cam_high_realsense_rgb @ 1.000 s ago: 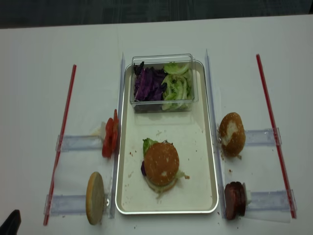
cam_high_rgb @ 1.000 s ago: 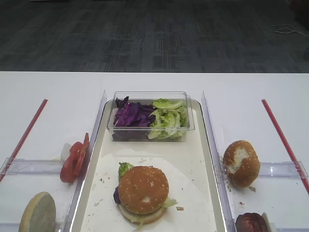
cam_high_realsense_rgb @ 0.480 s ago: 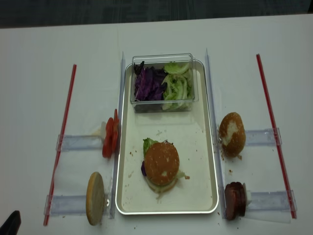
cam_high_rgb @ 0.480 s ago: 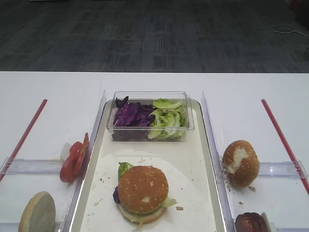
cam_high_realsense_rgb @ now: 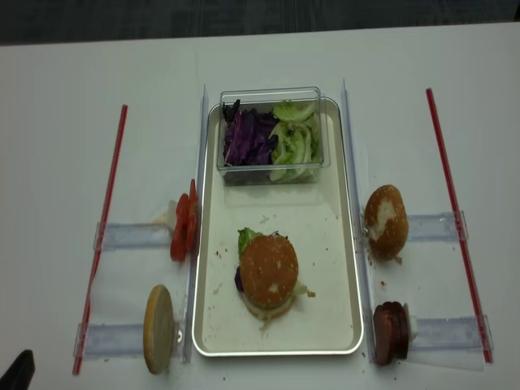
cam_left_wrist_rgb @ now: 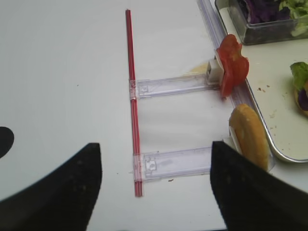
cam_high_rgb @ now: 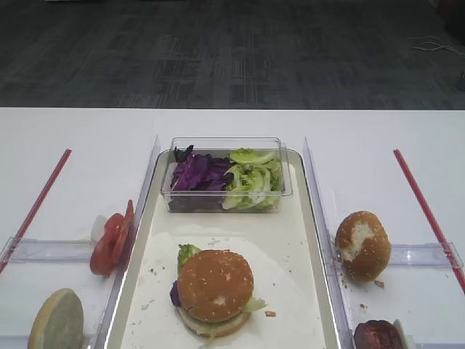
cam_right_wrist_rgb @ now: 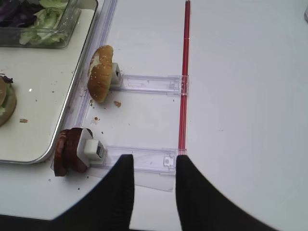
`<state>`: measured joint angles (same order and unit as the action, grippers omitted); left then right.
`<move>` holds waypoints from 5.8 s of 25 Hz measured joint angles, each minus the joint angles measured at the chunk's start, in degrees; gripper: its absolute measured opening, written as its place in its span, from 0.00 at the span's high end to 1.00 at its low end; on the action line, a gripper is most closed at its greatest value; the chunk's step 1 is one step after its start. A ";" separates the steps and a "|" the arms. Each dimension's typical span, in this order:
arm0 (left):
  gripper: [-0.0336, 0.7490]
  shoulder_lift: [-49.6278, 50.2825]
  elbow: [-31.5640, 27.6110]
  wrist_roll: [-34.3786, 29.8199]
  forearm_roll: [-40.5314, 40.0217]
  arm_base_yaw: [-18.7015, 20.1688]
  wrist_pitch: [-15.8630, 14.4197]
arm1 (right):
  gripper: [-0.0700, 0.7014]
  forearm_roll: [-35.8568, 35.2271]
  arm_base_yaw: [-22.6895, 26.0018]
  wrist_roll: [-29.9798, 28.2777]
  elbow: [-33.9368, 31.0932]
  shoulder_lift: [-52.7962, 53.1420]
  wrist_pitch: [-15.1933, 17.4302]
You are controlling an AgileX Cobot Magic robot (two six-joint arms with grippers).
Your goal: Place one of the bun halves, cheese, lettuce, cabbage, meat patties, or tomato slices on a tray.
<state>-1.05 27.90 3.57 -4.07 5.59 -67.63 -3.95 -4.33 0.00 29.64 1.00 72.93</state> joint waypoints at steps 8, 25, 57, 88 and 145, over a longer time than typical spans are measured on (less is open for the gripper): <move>0.34 0.00 0.00 0.00 0.00 0.00 0.00 | 0.60 0.82 0.00 0.00 -1.48 0.00 -6.59; 0.34 0.00 0.00 0.00 0.00 0.00 0.00 | 0.61 1.38 0.00 0.00 -2.08 0.00 -7.63; 0.34 0.00 0.00 0.00 0.00 0.00 0.00 | 0.47 2.22 0.00 0.00 -2.75 0.00 -8.62; 0.34 0.00 0.00 0.00 0.00 0.00 0.00 | 0.47 2.44 0.00 0.00 -2.83 0.00 -8.62; 0.34 0.00 0.00 0.00 0.00 0.00 0.00 | 0.47 2.44 0.00 0.00 -2.83 0.00 -8.62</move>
<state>-1.05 27.90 3.57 -4.07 5.59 -67.63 -1.52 -4.33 0.00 26.81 1.00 64.31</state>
